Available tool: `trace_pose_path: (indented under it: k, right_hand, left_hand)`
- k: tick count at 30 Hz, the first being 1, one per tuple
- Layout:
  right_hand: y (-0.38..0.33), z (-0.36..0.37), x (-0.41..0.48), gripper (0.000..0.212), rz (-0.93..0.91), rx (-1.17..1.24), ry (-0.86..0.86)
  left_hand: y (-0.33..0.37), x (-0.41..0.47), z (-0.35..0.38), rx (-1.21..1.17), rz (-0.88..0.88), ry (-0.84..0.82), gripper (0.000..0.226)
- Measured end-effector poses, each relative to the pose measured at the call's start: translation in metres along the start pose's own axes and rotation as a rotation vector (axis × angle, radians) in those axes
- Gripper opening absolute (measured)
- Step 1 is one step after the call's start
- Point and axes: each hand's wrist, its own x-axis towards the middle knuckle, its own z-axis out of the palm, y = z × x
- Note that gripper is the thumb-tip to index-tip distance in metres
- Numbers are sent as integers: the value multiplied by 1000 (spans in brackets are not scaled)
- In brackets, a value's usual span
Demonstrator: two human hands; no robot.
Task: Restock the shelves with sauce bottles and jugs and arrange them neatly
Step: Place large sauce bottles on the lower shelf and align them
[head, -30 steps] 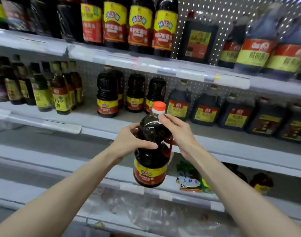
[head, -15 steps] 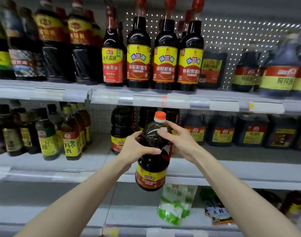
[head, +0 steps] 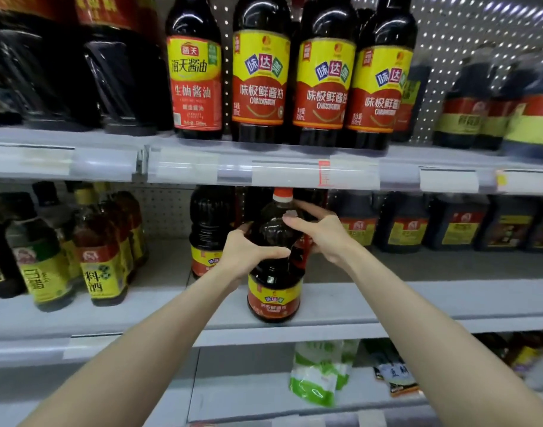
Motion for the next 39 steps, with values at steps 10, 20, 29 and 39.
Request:
trace_pose_path:
  k: [10, 20, 29, 39]
  right_hand:
    - [13, 1, 25, 45, 53, 2, -12]
    - [41, -8, -16, 54, 102, -19, -73]
    - [85, 1, -38, 72, 196, -41, -52]
    - [118, 15, -21, 68, 182, 74, -8]
  left_hand:
    - [-14, 20, 4, 54, 29, 31, 83]
    - [-41, -13, 5, -23, -62, 41, 65]
    - [-62, -32, 16, -36, -69, 110, 63]
    - [-87, -10, 13, -122, -65, 31, 60]
